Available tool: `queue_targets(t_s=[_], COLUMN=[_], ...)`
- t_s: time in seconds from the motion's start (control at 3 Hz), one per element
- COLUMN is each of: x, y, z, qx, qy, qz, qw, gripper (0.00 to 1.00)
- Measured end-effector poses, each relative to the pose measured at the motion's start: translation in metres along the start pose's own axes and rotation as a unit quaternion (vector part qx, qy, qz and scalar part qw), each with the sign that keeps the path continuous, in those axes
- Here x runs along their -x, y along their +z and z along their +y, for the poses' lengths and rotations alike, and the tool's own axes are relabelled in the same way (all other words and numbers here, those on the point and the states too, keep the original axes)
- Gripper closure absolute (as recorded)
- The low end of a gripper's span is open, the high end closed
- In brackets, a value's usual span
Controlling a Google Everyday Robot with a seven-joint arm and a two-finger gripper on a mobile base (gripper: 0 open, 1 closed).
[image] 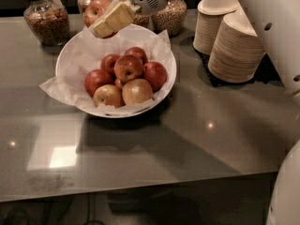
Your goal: Pick apple from white bowl
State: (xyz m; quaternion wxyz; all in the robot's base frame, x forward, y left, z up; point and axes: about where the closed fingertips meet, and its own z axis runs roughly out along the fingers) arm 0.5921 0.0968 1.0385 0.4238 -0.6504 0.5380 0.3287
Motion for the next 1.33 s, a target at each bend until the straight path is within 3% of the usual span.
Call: queue_targets(t_s=[0.67,1.0,1.33], x=[-0.032,-0.052,-0.051], y=[-0.060,-0.069,-0.069], z=[0.069,0.112,0.112], qx=[0.047,0.064,0.064], qy=[0.006,0.002,0.002], qz=[0.043,0.051,0.051], qw=[0.9980,0.9967,0.9967], gripper=[1.00,1.00,1.00])
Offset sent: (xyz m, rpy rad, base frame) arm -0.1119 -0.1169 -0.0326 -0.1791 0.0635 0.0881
